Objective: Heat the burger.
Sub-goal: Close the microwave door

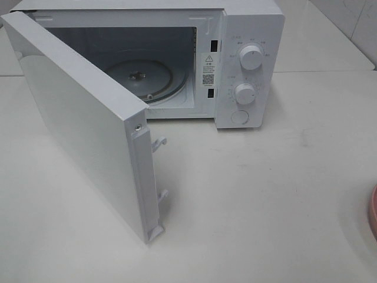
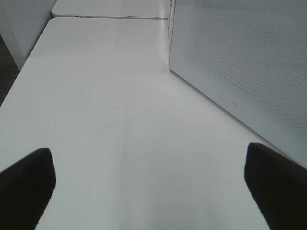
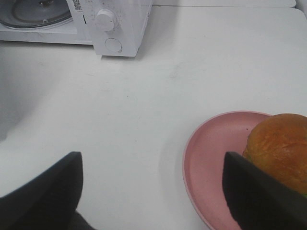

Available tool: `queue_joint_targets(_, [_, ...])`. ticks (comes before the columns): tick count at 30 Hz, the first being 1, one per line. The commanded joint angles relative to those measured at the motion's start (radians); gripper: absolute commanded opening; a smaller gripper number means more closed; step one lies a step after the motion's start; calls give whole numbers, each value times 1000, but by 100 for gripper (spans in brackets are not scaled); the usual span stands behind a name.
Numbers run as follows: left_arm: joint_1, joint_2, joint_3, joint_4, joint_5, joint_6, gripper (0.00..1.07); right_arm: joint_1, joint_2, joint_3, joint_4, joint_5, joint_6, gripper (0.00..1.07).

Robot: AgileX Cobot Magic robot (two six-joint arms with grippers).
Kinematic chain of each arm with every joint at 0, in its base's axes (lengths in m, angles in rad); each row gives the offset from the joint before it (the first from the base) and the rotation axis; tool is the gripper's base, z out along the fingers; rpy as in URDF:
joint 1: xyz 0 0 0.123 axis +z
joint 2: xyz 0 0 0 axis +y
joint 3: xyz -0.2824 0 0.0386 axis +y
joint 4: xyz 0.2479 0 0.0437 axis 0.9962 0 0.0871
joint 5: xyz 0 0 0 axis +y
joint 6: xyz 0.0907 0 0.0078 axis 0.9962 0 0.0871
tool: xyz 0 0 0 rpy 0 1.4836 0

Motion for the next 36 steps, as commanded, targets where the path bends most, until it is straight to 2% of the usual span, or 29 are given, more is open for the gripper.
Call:
queue_joint_targets(1, [2, -18, 3, -4, -13, -8, 100, -8, -26, 2, 0, -5, -15, 76])
queue_joint_targets(27, [2, -18, 3, -4, -13, -8, 100, -8, -26, 2, 0, -5, -15, 75])
queue_joint_targets(33, [2, 43, -37, -22, -69, -8, 100, -8, -26, 2, 0, -5, -15, 75])
queue_joint_targets(36, [2, 87, -38, -24, -121, -8, 96, -8, -26, 2, 0, -5, -15, 75])
